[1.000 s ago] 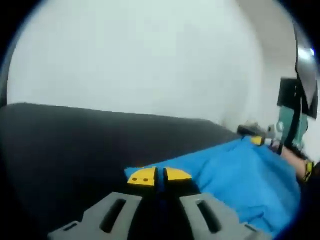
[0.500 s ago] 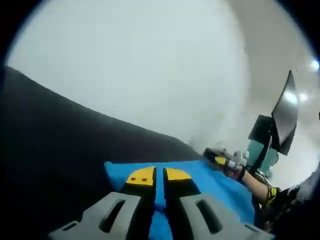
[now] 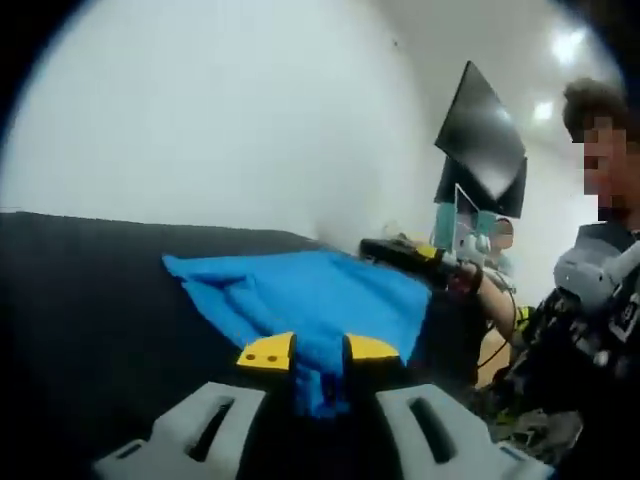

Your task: Spread out the cloth and fold it

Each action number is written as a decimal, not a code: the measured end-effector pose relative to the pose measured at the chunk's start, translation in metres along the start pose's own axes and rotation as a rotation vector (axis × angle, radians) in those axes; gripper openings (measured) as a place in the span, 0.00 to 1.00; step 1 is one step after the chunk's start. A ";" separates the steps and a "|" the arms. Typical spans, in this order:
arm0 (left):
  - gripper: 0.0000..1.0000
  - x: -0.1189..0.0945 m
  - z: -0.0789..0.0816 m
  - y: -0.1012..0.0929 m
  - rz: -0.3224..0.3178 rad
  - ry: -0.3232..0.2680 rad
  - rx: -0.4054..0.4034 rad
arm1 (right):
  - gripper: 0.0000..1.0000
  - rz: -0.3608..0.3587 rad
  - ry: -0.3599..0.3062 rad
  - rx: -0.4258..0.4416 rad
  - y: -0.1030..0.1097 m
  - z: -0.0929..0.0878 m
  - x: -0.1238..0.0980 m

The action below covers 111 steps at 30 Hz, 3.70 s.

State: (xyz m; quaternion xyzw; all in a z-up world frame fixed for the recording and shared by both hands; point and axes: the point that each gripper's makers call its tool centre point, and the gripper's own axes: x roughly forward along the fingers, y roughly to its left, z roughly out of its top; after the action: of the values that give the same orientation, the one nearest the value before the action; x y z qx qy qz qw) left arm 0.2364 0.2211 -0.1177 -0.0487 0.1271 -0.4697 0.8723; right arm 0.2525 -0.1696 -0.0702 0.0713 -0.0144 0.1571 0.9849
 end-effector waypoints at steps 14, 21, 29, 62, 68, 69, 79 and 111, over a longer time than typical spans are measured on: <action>0.18 0.018 -0.040 -0.001 0.044 0.138 0.202 | 0.27 -0.123 0.195 -0.080 -0.010 -0.066 -0.047; 0.01 -0.007 -0.016 0.008 0.069 0.061 0.118 | 0.02 -0.155 0.232 -0.127 -0.015 -0.073 -0.048; 0.00 -0.049 0.006 0.020 0.102 -0.011 0.031 | 0.01 -0.048 0.237 -0.090 0.003 -0.062 -0.069; 0.23 0.095 0.047 0.140 0.362 0.029 -0.166 | 0.18 0.047 0.260 -0.180 -0.027 -0.025 0.129; 0.24 0.119 0.024 0.149 0.350 0.057 -0.337 | 0.19 0.013 0.420 -0.172 -0.061 -0.081 0.147; 0.24 0.120 0.024 0.152 0.354 0.046 -0.336 | 0.19 0.015 0.388 -0.124 -0.060 -0.079 0.152; 0.26 0.128 0.022 0.158 0.395 0.060 -0.243 | 0.19 0.075 0.373 0.006 -0.051 -0.089 0.161; 0.05 0.112 0.061 0.193 0.262 -0.138 -0.339 | 0.00 0.130 0.341 -0.168 -0.073 -0.087 0.178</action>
State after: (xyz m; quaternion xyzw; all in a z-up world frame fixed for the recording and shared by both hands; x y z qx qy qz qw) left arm 0.4669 0.2329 -0.1175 -0.2099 0.1493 -0.3199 0.9118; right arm 0.4451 -0.1711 -0.1572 -0.0397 0.1351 0.2286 0.9633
